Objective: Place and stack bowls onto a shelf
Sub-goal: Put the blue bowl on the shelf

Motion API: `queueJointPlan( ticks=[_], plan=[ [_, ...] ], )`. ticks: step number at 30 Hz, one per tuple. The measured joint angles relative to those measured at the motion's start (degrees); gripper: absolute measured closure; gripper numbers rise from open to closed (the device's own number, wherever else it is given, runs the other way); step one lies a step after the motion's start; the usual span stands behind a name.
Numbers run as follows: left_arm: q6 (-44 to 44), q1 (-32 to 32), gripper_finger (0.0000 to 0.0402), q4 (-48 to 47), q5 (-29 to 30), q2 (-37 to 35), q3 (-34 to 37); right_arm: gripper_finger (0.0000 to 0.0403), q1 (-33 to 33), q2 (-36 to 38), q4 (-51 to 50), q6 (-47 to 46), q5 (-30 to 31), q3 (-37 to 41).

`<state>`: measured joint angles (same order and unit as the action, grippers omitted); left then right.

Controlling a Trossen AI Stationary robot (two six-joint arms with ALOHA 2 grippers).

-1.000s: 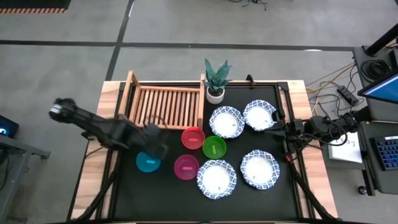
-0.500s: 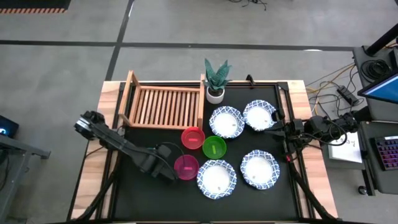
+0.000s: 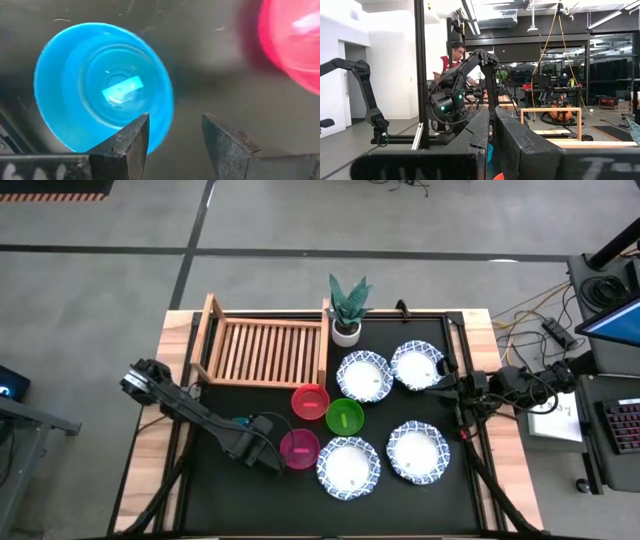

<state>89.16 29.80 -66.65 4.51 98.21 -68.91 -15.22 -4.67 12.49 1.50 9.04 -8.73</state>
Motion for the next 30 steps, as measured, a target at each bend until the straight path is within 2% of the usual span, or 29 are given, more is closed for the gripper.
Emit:
queueJointPlan(
  ticks=[11, 15, 18, 22, 26, 30],
  plan=[
    [0.59, 0.0, 0.0241, 9.89, 0.96, 0.0, 8.71, 0.0385, 0.0, 0.0, -0.07, -0.02, 0.0, 0.0],
    [0.92, 0.0, 0.0262, 10.54, 1.02, 0.0, 9.14, 0.0385, 0.0, 0.0, -0.07, -0.02, 0.0, 0.0],
    [0.5, 0.0, 0.0304, 10.54, 1.57, 0.0, 8.61, 0.0385, 0.0, 0.0, -0.11, -0.02, 0.0, 0.0],
    [-0.89, 0.0, 0.0383, 10.1, 1.56, 0.0, 7.03, 0.0385, -0.02, 0.0, -0.18, -0.02, 0.0, 0.0],
    [-2.98, 0.0, 0.0391, 9.35, 1.58, 0.0, 3.19, 0.0385, 0.0, 0.0, -0.24, -0.02, 0.0, 0.0],
    [-9.13, 0.02, 0.04, 5.25, 4.12, 0.0, -2.93, 0.0385, -0.02, 0.0, -0.25, 0.15, 0.0, 0.0]
  ],
)
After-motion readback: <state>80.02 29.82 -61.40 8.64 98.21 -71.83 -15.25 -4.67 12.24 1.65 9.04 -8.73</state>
